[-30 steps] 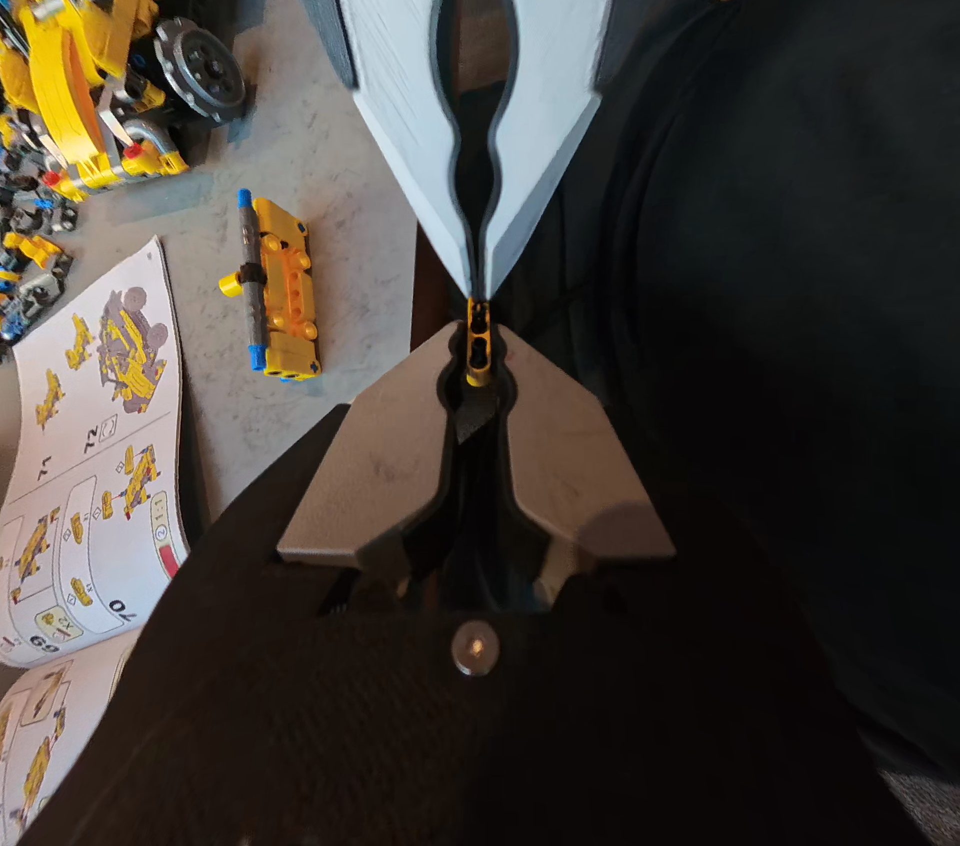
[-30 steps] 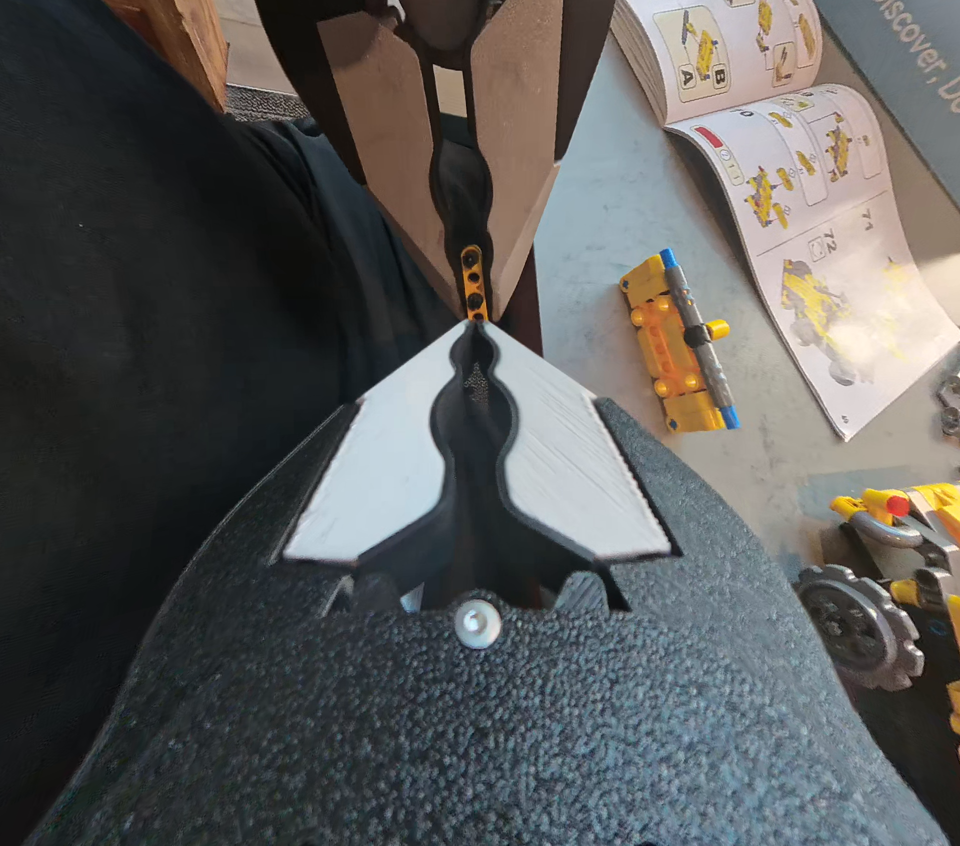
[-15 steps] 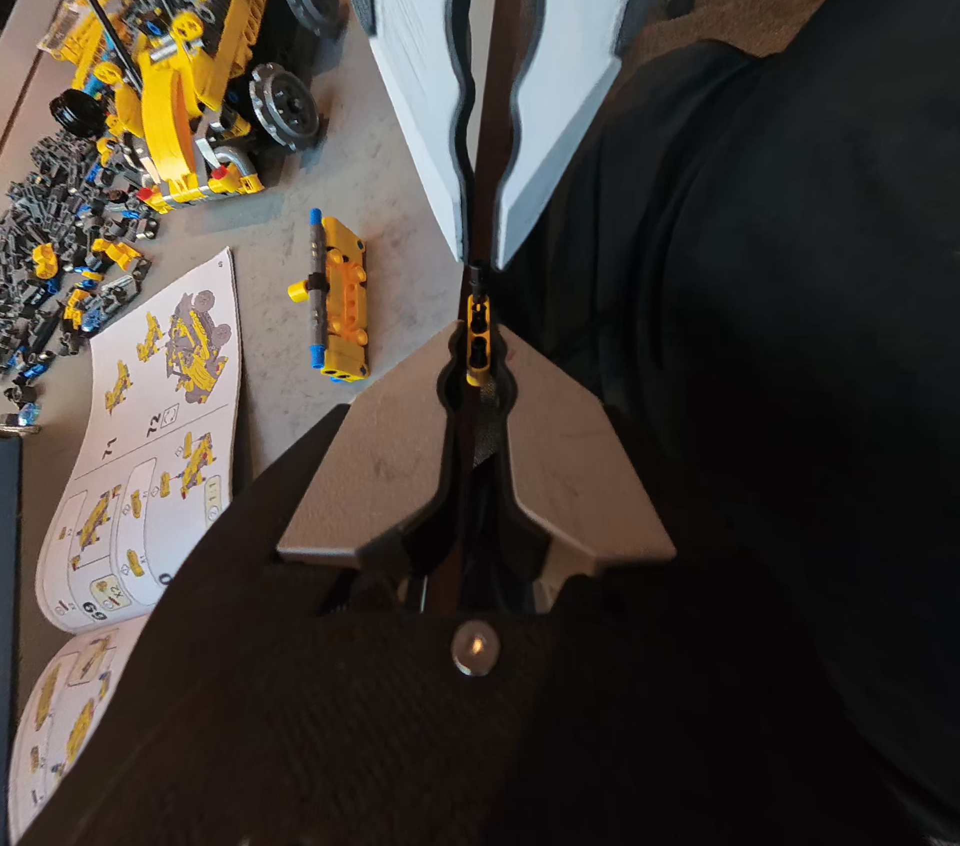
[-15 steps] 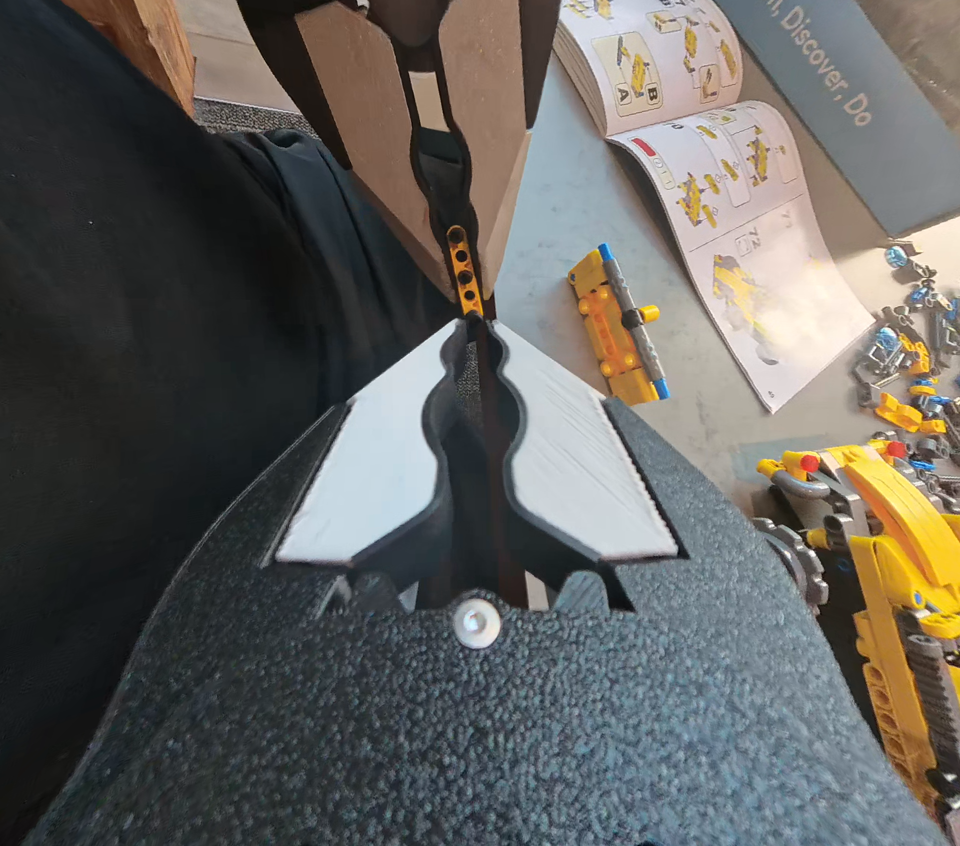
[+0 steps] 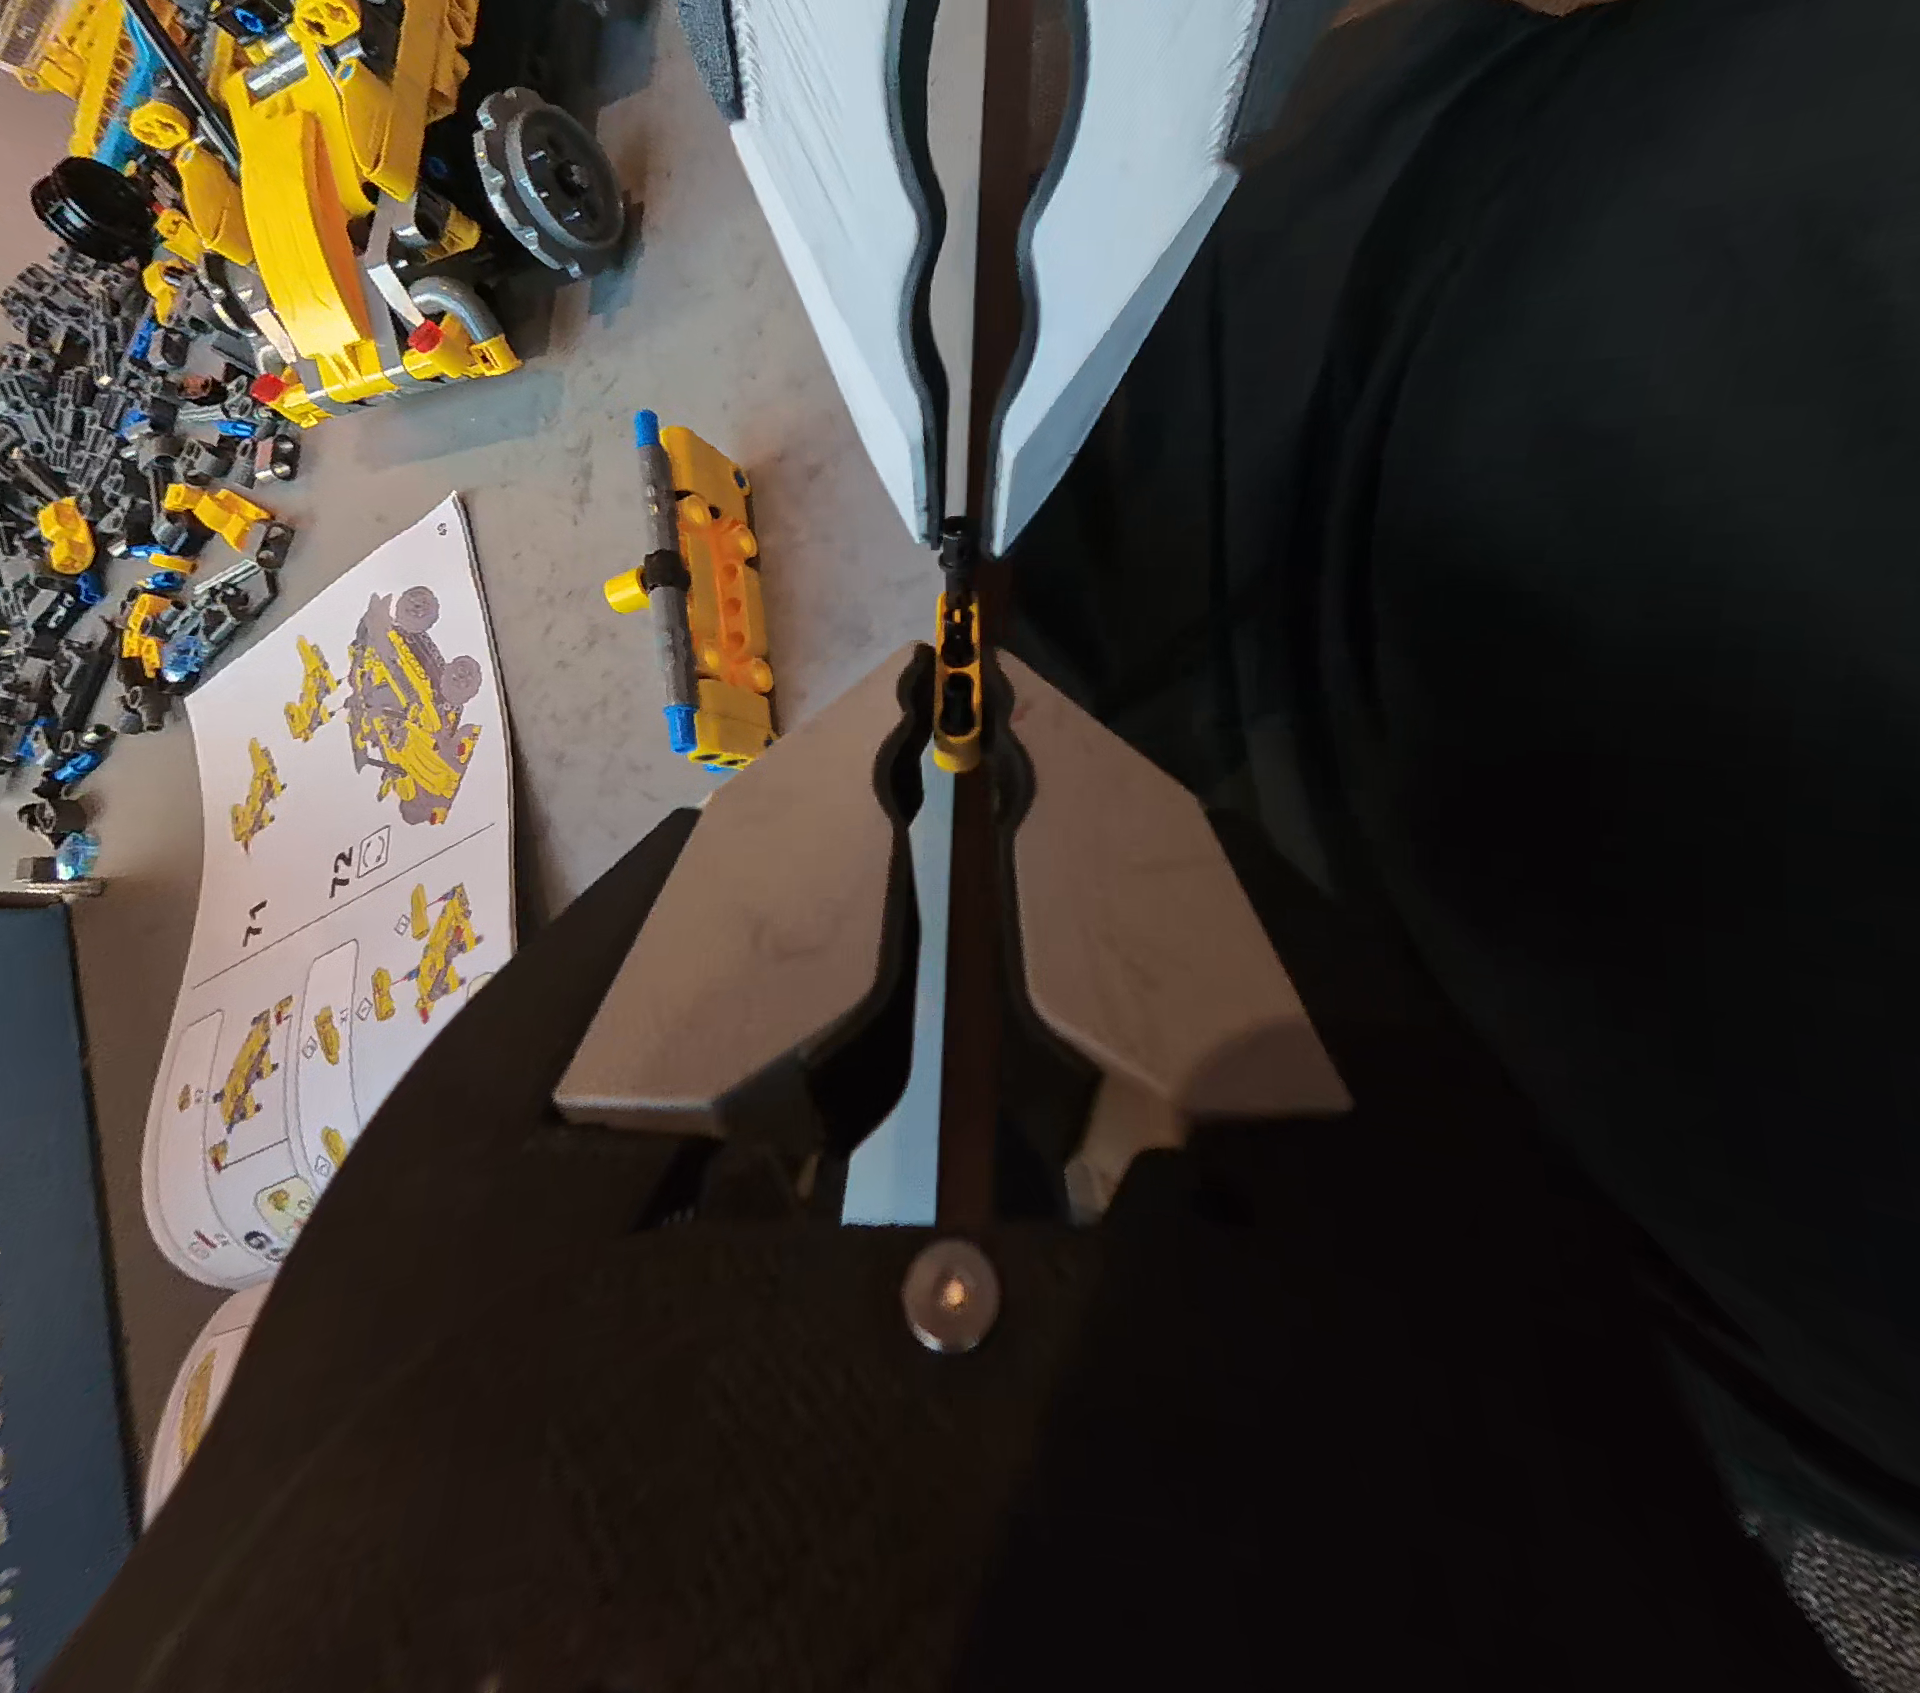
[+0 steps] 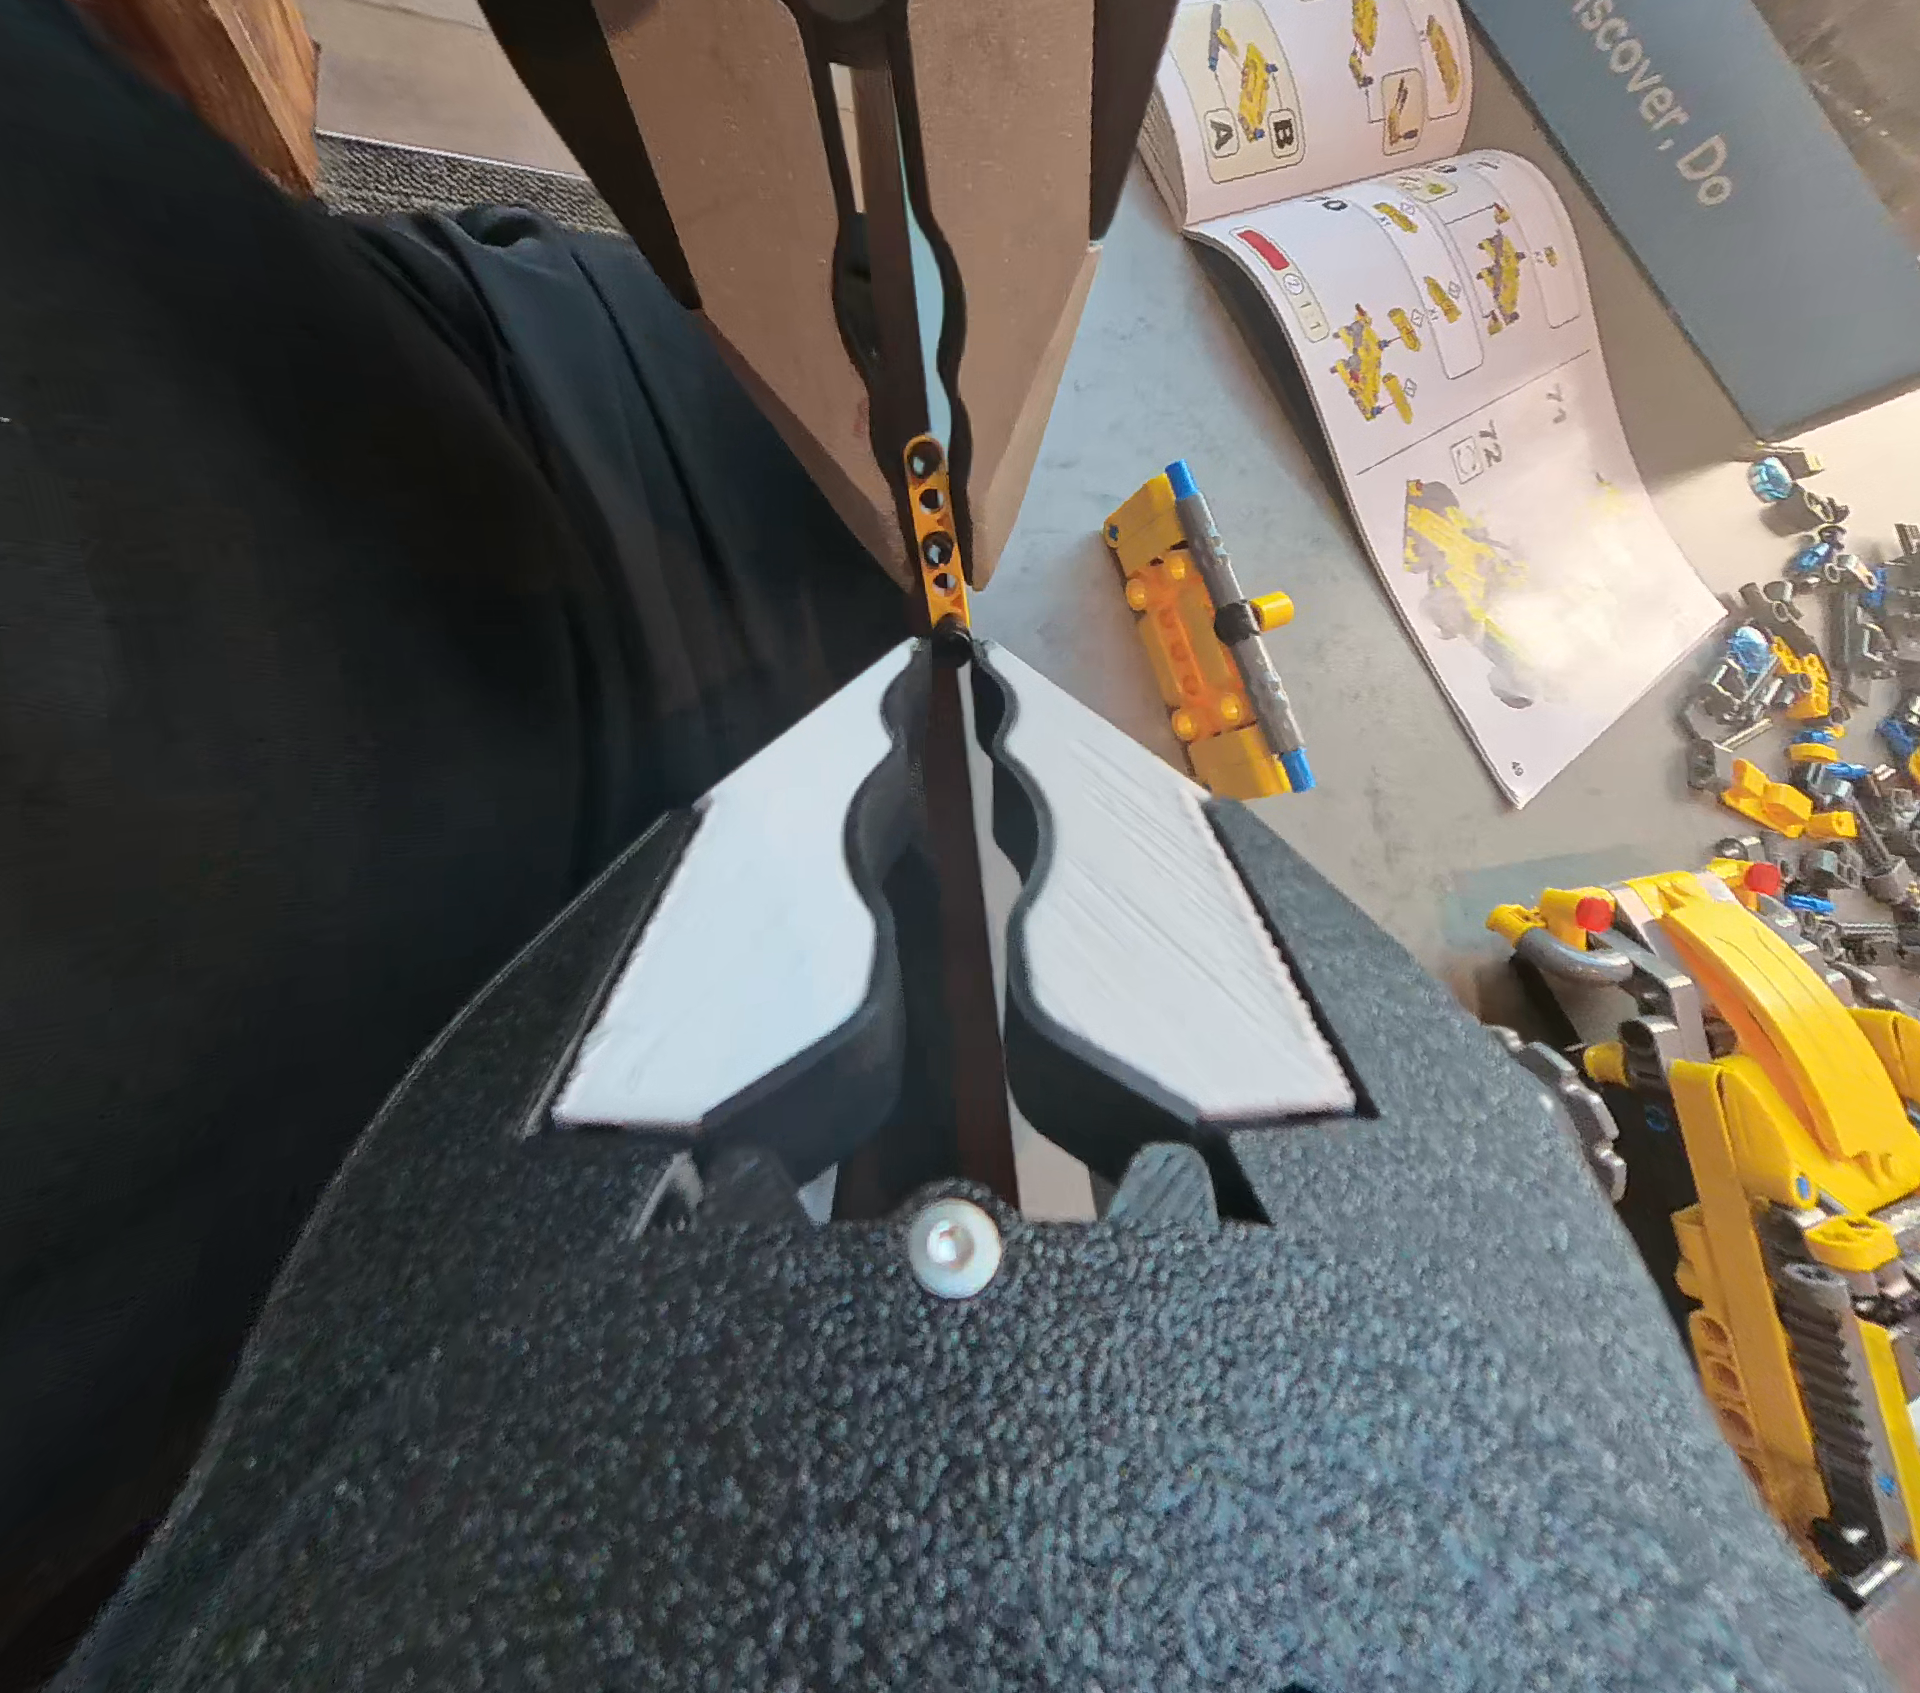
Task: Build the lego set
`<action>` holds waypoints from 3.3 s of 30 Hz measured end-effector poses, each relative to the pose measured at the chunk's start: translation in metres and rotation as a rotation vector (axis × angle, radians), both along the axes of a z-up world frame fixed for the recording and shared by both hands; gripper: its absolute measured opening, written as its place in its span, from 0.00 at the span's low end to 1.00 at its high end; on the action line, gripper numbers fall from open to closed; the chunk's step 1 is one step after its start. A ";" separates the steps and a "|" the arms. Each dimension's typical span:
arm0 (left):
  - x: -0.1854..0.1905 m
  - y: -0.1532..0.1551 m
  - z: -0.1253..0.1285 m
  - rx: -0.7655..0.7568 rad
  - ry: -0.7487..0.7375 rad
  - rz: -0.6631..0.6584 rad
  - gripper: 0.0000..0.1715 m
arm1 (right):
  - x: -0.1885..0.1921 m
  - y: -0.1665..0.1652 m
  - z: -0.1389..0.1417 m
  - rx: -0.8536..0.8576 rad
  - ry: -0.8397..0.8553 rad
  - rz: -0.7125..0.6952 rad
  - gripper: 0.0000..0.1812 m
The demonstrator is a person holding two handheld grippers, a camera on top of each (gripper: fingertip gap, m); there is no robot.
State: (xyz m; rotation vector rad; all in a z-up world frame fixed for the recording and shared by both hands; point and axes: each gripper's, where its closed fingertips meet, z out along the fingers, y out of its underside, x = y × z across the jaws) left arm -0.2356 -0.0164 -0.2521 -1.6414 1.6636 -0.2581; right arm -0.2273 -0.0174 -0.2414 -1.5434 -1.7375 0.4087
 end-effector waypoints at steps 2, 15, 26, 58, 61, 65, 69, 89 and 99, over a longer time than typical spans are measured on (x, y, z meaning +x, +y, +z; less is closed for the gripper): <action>0.000 0.001 0.001 0.012 -0.003 -0.005 0.02 | 0.000 0.001 0.001 0.004 -0.003 0.000 0.04; 0.004 0.008 0.022 -0.087 -0.280 -0.005 0.03 | -0.001 0.015 -0.002 -0.266 0.128 -0.047 0.03; 0.005 0.010 -0.004 -0.144 -0.117 0.020 0.03 | -0.001 0.014 -0.016 -0.273 0.068 -0.013 0.03; 0.004 0.015 -0.004 -0.327 -0.132 0.031 0.03 | -0.009 0.017 -0.016 -0.467 0.022 0.024 0.04; 0.002 0.022 -0.003 -0.299 -0.147 0.075 0.03 | -0.003 0.025 -0.011 -0.409 0.068 -0.015 0.08; 0.010 0.023 0.013 -0.330 -0.295 0.118 0.03 | 0.005 0.022 0.015 -0.416 0.209 0.020 0.15; 0.022 0.023 0.038 -0.468 -0.583 0.161 0.03 | 0.007 0.019 0.039 -0.314 0.291 0.052 0.18; 0.030 0.006 0.090 -0.592 -1.042 0.077 0.03 | 0.000 0.009 0.074 0.137 0.287 0.033 0.13; 0.022 0.023 0.051 -0.535 -0.802 0.228 0.00 | 0.019 0.029 0.035 0.106 0.118 -0.031 0.04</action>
